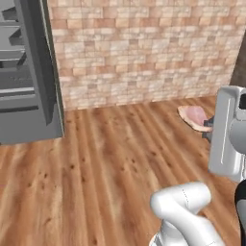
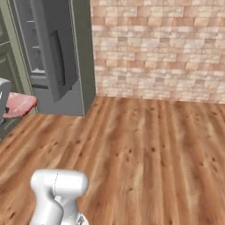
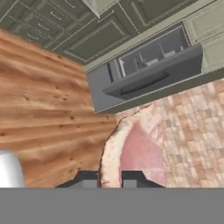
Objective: Transport the steak and lime to the fridge. Place the steak on the rack containing meat and place the lime on the rack containing the vegetable, ensuring meats and vegetables are on different racks.
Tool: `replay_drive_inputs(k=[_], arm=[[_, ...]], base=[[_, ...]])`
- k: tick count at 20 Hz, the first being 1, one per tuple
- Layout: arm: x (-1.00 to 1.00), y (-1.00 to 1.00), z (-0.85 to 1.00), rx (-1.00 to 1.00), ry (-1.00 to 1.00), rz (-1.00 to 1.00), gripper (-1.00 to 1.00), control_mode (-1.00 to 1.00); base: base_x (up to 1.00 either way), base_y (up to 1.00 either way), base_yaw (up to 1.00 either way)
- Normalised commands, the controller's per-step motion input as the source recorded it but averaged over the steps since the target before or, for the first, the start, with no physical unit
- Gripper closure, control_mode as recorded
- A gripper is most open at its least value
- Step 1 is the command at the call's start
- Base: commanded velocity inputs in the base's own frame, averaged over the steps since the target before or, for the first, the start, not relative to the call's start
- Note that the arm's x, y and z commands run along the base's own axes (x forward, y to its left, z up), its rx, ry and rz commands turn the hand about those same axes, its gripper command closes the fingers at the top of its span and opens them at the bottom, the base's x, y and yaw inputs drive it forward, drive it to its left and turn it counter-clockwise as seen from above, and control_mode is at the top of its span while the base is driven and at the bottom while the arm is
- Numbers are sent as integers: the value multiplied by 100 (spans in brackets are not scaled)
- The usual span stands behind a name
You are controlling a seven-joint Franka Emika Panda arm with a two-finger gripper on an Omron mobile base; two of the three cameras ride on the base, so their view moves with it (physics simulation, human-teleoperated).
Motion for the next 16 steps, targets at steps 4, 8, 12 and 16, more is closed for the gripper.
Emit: replay_drive_inputs(k=[4,8,12,16], arm=[[0,0,0,0,0,0,100,100],[0,0,0,0,0,0,100,100],[0,0,0,0,0,0,100,100],[0,0,0,0,0,0,100,100]], base=[[100,100,-12],[100,100,-13],[99,100,-15],[83,100,-18]])
